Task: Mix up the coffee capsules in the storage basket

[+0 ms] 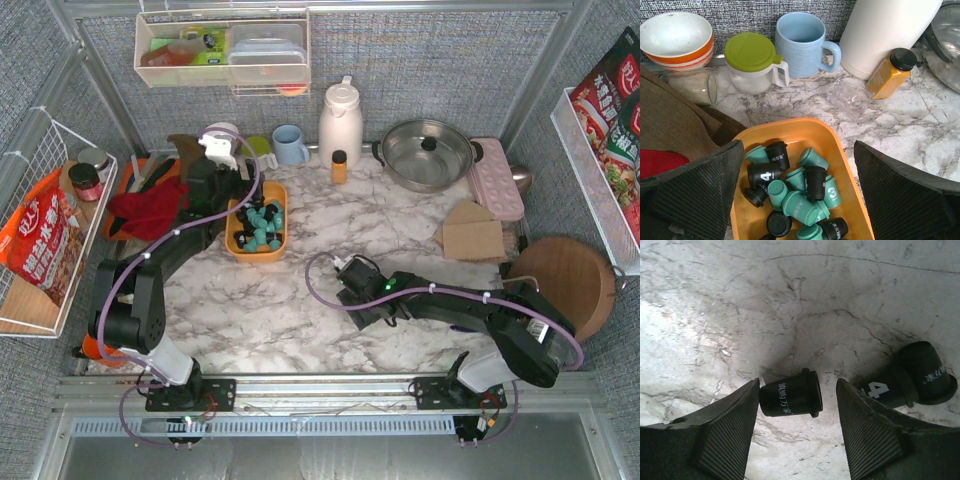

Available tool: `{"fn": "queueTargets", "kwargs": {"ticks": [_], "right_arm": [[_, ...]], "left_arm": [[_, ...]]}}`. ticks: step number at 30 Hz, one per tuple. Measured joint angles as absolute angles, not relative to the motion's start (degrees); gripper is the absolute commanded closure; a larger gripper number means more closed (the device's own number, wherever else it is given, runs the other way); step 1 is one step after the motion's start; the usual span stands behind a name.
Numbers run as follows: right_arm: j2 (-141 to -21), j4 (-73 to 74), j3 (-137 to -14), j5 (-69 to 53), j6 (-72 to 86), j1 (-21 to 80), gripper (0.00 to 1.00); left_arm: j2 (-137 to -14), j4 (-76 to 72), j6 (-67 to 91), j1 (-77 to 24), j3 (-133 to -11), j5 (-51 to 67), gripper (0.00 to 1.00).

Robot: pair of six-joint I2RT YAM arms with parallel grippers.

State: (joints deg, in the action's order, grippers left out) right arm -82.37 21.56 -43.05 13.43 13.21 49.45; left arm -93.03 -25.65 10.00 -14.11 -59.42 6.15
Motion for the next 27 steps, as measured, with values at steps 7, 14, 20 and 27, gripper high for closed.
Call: {"fn": "queueTargets", "kwargs": {"ticks": [7,14,20,27], "right_arm": [[-82.3,22.6,-43.0,16.3,15.3,49.5,0.54],[-79.3,23.0,-43.1,15.6,15.9,49.5,0.59],[-71.6,23.8,-46.5,14.7,17.6,47.9,0.59],[-59.9,19.0,-48.1,14.5,22.2,44.0,0.59]], "left_arm": [[-93.0,-25.7,10.8,-14.1,-59.4,6.8,0.01],[-93.7,-26.4,12.0,-14.1,-59.4,9.6,0.01],[-93.6,-34.6,11.4,-15.4,-54.4,18.9,0.01],[-91.1,-55.2,-1.6,-25.2,-39.6,34.4,0.02]]}}
